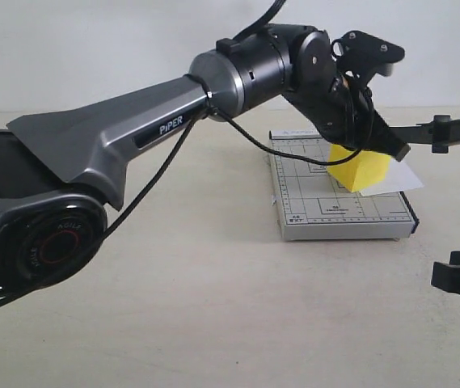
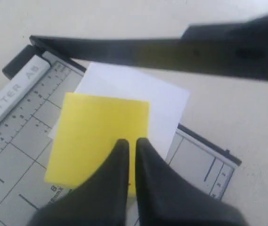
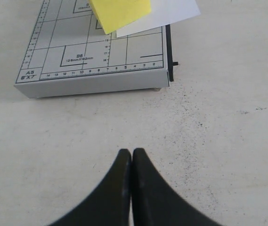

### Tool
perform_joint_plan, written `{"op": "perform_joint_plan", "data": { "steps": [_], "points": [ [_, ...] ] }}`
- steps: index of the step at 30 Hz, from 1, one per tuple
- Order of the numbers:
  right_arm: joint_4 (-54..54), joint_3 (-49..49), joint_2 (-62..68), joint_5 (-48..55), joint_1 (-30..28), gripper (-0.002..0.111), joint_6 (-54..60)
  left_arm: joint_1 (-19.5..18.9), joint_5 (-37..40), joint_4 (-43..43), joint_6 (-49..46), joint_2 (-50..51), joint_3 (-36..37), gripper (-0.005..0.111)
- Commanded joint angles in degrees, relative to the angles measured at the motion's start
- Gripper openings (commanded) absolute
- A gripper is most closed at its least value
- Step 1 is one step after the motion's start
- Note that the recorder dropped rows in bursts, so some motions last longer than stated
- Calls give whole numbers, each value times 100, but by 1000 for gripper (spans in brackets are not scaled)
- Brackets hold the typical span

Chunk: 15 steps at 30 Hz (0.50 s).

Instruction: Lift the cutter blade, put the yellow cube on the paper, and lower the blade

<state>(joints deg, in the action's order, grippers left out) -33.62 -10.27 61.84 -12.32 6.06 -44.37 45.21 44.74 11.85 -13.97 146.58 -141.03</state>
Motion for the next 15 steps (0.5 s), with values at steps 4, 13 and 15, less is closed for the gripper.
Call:
{"op": "perform_joint_plan", "data": {
  "steps": [4, 13, 15],
  "points": [
    [-3, -1, 0, 13, -18, 0, -9, -29, -330, 258, 684, -414, -30, 4],
    [-14, -1, 0, 62, -18, 0, 27, -4, -643, 332, 590, -869, -30, 4],
    [-14, -1, 0, 146, -18, 0, 27, -4, -742, 319, 763, -968, -30, 4]
  ]
}}
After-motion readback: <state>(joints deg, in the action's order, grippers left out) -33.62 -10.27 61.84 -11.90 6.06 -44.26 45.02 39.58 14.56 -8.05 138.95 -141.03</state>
